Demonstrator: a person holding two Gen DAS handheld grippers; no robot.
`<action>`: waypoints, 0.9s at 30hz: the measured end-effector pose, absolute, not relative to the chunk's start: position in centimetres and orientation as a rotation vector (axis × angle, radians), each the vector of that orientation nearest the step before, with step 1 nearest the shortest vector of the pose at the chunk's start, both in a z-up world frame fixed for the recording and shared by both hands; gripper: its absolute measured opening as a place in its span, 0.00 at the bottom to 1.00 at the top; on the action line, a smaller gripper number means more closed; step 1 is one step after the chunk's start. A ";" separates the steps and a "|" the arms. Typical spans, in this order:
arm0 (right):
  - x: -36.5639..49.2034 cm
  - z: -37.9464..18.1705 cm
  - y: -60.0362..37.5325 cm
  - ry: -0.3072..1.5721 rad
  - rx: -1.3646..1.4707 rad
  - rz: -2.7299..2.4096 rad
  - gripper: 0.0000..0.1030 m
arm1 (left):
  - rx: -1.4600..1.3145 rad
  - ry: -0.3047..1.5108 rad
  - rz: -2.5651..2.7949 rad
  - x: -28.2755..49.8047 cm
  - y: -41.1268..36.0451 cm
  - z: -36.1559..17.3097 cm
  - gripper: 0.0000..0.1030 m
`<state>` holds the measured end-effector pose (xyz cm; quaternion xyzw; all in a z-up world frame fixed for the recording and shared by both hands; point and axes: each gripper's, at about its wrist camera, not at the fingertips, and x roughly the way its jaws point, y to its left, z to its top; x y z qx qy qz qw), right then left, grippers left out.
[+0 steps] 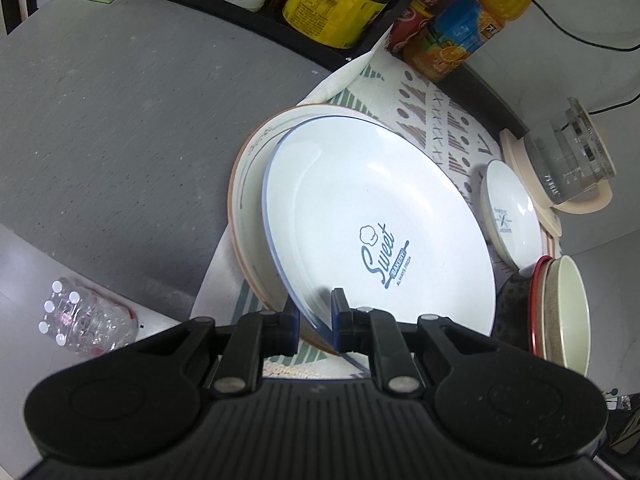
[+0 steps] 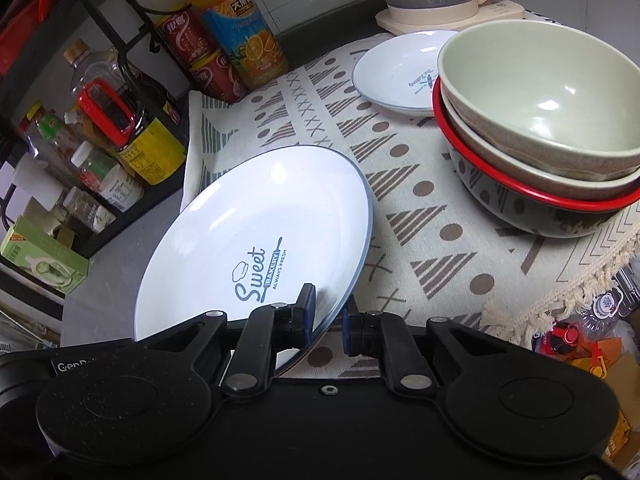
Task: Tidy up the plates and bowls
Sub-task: 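Carry the 'Sweet' plate over the flower-pattern plate and lower it on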
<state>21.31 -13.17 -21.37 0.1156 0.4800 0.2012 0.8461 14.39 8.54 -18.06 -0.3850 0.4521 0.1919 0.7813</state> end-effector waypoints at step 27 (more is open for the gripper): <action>22.8 -21.2 -12.7 1.054 0.282 0.384 0.10 | -0.828 1.115 0.393 16.0 9.4 -17.8 0.20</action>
